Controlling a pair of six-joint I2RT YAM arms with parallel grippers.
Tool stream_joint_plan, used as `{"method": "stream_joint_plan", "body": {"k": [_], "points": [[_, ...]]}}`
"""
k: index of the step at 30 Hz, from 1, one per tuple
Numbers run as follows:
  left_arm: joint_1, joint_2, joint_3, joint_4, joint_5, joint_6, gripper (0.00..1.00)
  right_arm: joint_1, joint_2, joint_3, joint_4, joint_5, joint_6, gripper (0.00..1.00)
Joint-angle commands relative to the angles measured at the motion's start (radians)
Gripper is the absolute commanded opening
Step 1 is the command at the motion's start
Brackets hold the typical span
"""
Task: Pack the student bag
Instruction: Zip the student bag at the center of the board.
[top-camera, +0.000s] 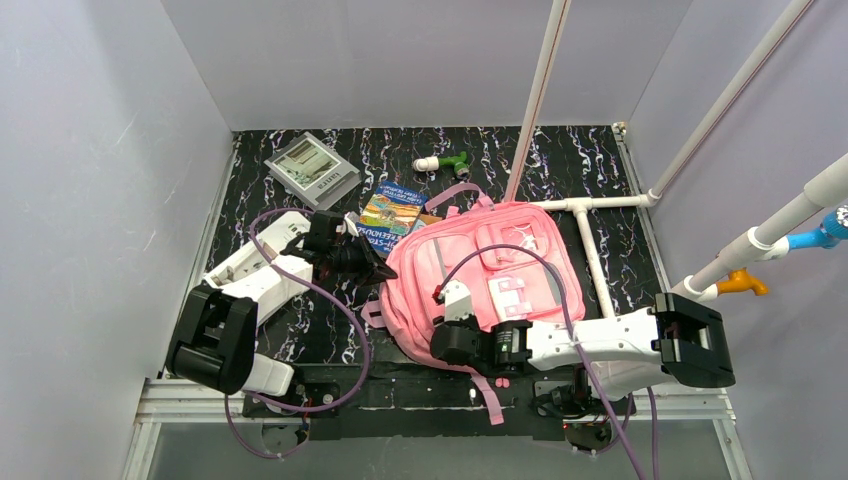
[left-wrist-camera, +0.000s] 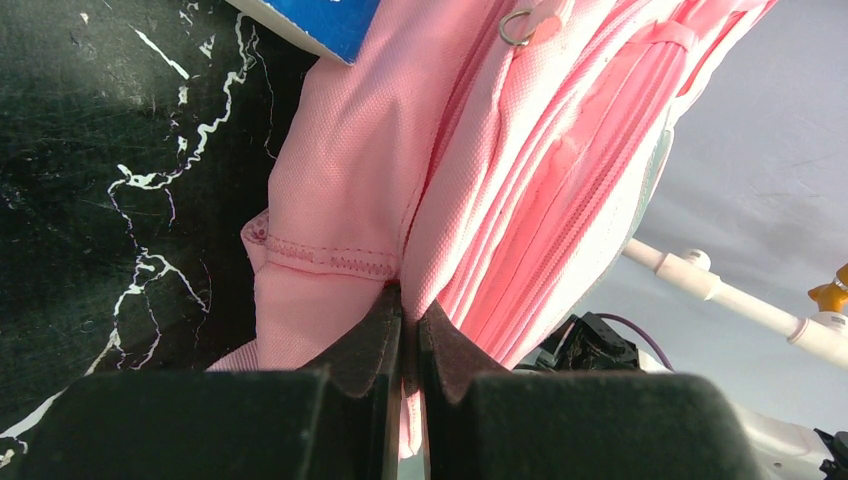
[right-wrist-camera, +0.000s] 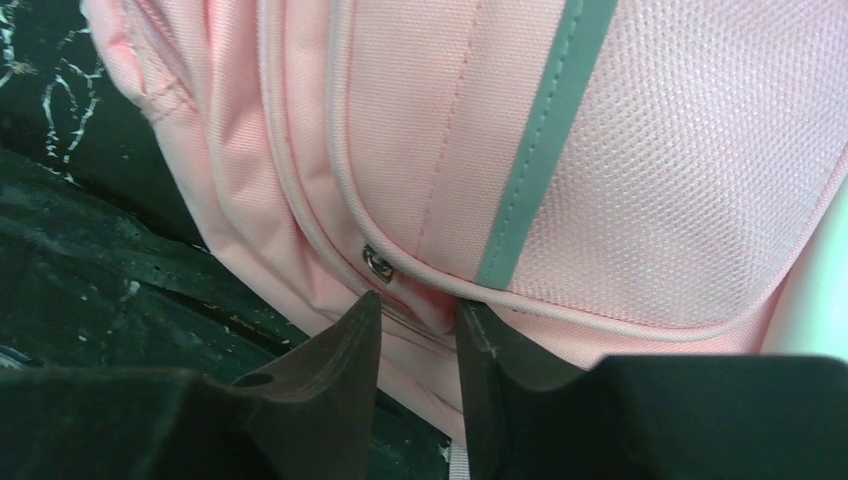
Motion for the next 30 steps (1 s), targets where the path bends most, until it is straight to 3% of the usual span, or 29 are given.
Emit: {"method": "stream_joint_plan", "body": {"k": [1, 8, 12, 16, 30], "points": [[0.015, -0.066, 0.0, 0.054, 0.023, -0.018, 0.0, 0.013, 0.001, 0.002, 0.082, 0.146, -0.016, 0.38], [0.015, -0.072, -0.002, 0.048, 0.02, -0.015, 0.0, 0.014, 0.053, 0.024, 0.029, 0.209, 0.012, 0.33], [0.015, -0.074, 0.002, 0.034, 0.01, -0.01, 0.0, 0.016, 0.076, 0.055, -0.051, 0.224, 0.044, 0.16], [0.015, -0.078, 0.026, -0.02, -0.025, 0.011, 0.0, 0.017, 0.041, 0.056, -0.139, 0.197, 0.08, 0.06], [0.059, -0.046, 0.065, -0.067, -0.063, 0.043, 0.0, 0.017, -0.311, -0.14, -0.275, 0.093, 0.201, 0.02]]}}
